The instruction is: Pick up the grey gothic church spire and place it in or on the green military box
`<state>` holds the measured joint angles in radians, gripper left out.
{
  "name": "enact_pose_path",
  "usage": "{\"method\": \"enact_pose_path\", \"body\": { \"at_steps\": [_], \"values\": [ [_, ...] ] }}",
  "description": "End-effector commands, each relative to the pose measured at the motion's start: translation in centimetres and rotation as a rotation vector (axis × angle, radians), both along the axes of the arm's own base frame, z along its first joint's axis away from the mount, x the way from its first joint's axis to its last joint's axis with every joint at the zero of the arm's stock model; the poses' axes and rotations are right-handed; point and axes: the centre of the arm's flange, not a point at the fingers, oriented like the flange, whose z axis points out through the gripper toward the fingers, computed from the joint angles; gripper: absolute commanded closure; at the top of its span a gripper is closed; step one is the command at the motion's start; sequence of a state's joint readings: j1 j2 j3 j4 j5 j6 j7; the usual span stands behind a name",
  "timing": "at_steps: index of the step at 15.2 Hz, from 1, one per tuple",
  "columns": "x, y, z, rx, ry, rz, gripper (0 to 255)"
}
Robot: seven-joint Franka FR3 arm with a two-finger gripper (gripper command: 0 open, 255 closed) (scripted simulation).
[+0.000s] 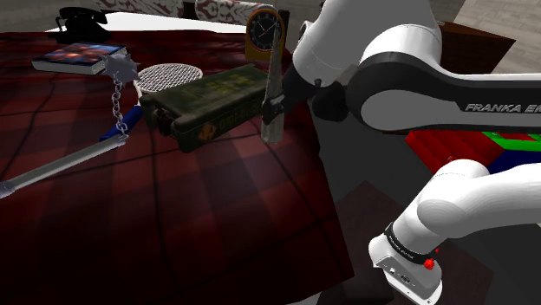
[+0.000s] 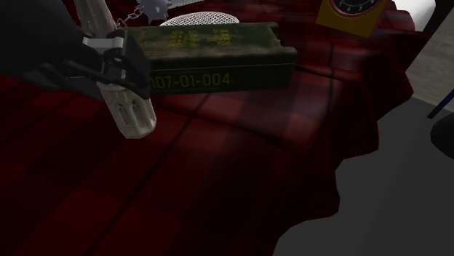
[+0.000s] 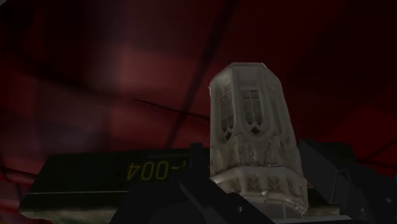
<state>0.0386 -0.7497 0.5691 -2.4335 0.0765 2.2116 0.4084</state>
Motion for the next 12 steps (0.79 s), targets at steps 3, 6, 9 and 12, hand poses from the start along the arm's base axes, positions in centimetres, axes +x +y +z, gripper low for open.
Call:
{"method": "enact_pose_path", "body": {
  "at_steps": [3,6,9,12],
  "values": [
    [0.0,0.1,2.2,0.0,0.0,0.0,255],
    [0.0,0.1,3.7,0.0,0.0,0.0,255],
    [0.0,0.1,5.3,0.0,0.0,0.0,255],
    [0.0,0.1,6.9,0.0,0.0,0.0,255]
  ]
}}
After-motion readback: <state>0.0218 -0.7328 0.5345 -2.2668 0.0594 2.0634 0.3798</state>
